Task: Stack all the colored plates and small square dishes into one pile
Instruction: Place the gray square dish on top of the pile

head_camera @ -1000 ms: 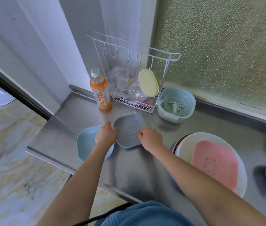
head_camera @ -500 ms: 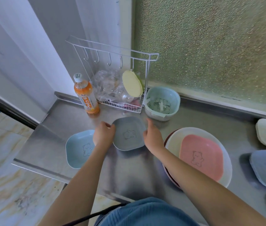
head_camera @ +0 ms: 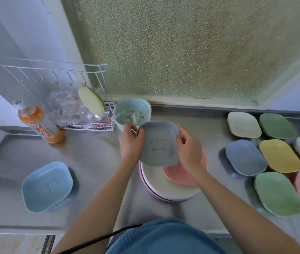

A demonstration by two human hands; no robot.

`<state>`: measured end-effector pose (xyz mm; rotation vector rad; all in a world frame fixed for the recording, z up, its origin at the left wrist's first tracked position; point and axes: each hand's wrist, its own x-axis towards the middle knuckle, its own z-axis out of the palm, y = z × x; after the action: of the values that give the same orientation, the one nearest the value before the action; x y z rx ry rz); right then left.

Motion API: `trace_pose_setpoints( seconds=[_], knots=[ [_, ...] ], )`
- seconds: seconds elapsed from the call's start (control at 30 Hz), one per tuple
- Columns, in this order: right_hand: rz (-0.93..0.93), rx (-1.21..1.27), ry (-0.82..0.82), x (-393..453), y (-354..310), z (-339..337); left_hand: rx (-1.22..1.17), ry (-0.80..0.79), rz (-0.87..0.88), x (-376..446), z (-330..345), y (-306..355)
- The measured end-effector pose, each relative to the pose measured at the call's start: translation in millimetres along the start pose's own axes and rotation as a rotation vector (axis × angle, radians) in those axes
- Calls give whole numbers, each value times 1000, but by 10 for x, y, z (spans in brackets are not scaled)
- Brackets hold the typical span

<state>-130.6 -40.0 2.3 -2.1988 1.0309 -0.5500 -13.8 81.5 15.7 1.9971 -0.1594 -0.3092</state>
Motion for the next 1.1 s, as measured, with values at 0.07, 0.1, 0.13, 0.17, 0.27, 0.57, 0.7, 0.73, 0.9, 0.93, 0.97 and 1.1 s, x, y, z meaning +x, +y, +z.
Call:
trace_pose_setpoints(
  seconds=[0.07, 0.1, 0.13, 0.17, 0.27, 0.57, 0.7, 0.73, 0.9, 0.93, 0.97, 1.1],
  knots=[
    [36, -26, 22, -16, 168, -159, -22, -29, 24, -112, 187, 50],
    [60, -35, 24, -32, 245, -220, -23, -54, 34, -158, 265, 65],
    [87, -43, 21, -54, 318, -273, -11, -81, 41, -199, 335, 79],
    [112, -46, 19, -78, 388, -318, 15, -104, 52, -235, 397, 88],
    [168, -64, 16, -175, 579, -418, 112, -162, 95, -328, 553, 60],
    [239, -256, -134, -407, 800, -458, 383, -267, 164, -470, 666, -174],
    [238, -278, -181, -386, 765, -435, 468, -260, 202, -475, 688, -193],
    [221, -291, -187, -381, 756, -438, 502, -257, 219, -473, 696, -196],
    [69, -373, -253, -249, 644, -372, 723, -166, 176, -505, 565, -253],
    [35, -379, -268, -208, 604, -329, 748, -141, 153, -516, 509, -272],
    [10, -381, -285, -169, 558, -283, 757, -123, 130, -521, 457, -291],
    [-7, -388, -315, -111, 446, -168, 737, -119, 89, -466, 348, -283]
  ],
)
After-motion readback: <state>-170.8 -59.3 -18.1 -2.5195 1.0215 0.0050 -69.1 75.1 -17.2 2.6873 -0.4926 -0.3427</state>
